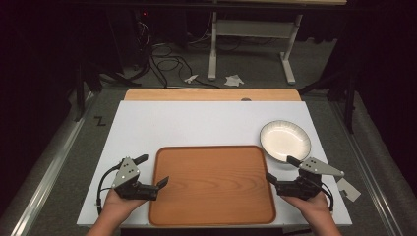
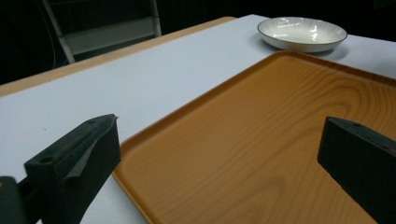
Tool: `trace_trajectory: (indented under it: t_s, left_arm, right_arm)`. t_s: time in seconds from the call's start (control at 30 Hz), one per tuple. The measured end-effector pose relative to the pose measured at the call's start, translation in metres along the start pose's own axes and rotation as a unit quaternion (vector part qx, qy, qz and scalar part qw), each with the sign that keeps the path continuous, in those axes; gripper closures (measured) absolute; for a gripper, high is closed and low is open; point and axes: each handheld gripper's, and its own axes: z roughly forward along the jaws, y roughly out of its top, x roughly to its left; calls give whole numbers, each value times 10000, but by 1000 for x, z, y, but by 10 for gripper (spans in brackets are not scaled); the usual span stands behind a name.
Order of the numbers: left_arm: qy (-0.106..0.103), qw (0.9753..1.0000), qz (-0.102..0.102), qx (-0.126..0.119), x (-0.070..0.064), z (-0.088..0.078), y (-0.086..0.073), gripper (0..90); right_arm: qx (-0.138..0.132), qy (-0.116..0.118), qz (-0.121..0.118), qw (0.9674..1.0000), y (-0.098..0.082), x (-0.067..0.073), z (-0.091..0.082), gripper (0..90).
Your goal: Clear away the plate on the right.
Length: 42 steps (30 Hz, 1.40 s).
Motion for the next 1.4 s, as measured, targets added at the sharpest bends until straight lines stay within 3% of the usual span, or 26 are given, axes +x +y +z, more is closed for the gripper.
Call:
trace_trajectory:
  t_s: [0.07, 0.2, 1.07, 1.4]
  left_arm:
    - [-10, 9999, -155, 18, 3, 1, -1, 4]
    - [-22, 9997, -246, -2, 4, 2, -2, 4]
    - [-24, 9996, -259, -52, 6, 0, -2, 5]
    - [-36, 9995, -291, -78, 6, 0, -3, 5]
  right_arm:
    - [109, 85, -30, 9999, -2, -1, 1, 0]
    - [101, 113, 0, 9999, -3, -2, 2, 0]
    - [15, 54, 34, 10000, -2, -4, 0, 0]
    - [71, -116, 52, 9999, -1, -11, -4, 0]
